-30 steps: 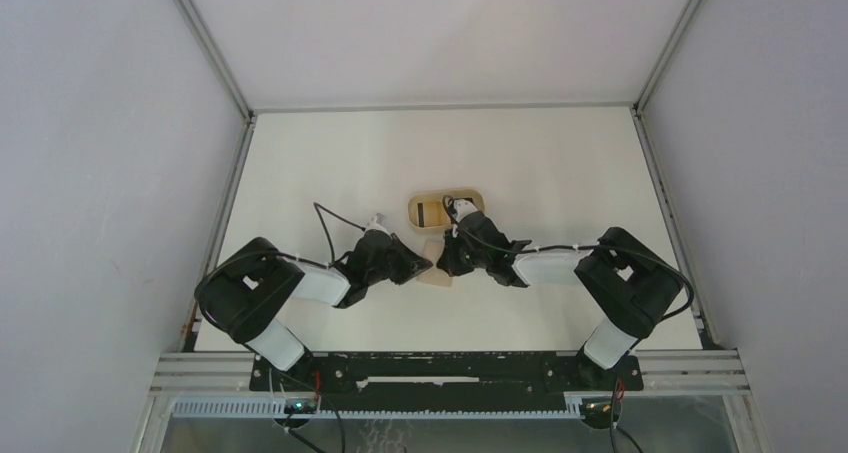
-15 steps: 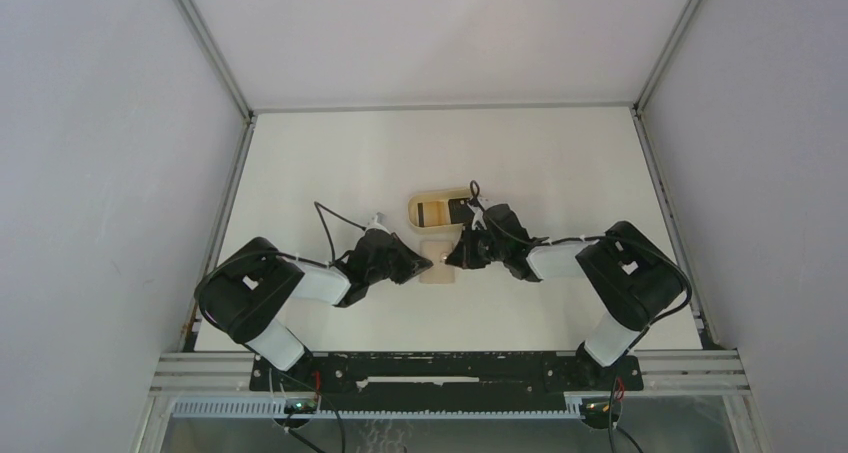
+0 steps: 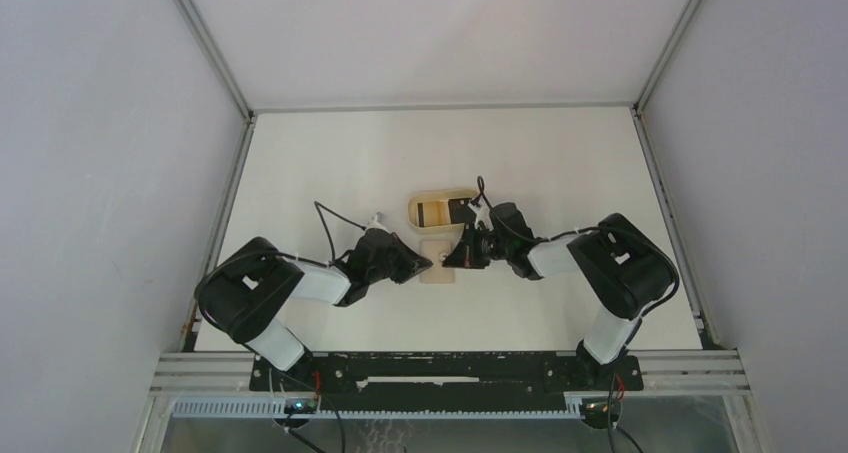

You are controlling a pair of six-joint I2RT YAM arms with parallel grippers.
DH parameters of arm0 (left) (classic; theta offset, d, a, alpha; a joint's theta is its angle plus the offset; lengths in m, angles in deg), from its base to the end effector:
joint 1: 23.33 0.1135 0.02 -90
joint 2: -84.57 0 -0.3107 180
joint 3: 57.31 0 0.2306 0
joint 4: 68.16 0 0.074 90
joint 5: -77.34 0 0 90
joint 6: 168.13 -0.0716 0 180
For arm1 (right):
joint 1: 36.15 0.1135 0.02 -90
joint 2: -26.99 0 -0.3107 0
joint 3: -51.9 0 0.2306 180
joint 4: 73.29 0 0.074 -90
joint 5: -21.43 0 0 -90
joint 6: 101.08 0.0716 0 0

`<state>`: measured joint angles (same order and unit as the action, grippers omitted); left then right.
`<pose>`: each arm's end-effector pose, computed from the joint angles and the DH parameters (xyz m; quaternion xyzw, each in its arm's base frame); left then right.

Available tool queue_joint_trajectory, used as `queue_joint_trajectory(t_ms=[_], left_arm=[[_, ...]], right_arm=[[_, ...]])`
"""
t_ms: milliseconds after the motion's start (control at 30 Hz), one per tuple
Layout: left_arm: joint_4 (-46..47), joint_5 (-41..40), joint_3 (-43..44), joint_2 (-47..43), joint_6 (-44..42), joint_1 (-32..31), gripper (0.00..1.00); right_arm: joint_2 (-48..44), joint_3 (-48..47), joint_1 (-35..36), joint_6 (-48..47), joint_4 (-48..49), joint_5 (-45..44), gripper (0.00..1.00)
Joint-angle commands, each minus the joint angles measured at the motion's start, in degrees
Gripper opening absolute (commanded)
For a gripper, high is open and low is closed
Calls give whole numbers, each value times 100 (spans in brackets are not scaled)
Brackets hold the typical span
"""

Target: Take the credit cards out of the card holder

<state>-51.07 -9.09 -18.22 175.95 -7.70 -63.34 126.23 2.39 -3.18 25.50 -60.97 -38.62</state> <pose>0.2173 -0.1882 0.1578 -0.2190 0.8601 -0.3936 0.2397 0.2549 0.2079 0.1616 -0.0871 0.8693 0.4344 0.2194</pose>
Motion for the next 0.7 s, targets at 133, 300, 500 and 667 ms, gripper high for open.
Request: queue_joint_trajectory(t_ms=[133, 300, 500, 667], left_arm=[[-783, -344, 40, 112, -333, 55, 0], [-816, -339, 60, 93, -353, 59, 0], [-823, -340, 110, 131, -368, 55, 0], [-839, -333, 113, 103, -380, 57, 0]], right_arm=[[-878, 33, 57, -243, -68, 265, 30], [-1663, -159, 82, -762, -1127, -503, 51], [-1715, -640, 371, -1260, -2473, -1973, 61], [-1203, -550, 242, -937, -2256, -1750, 58]])
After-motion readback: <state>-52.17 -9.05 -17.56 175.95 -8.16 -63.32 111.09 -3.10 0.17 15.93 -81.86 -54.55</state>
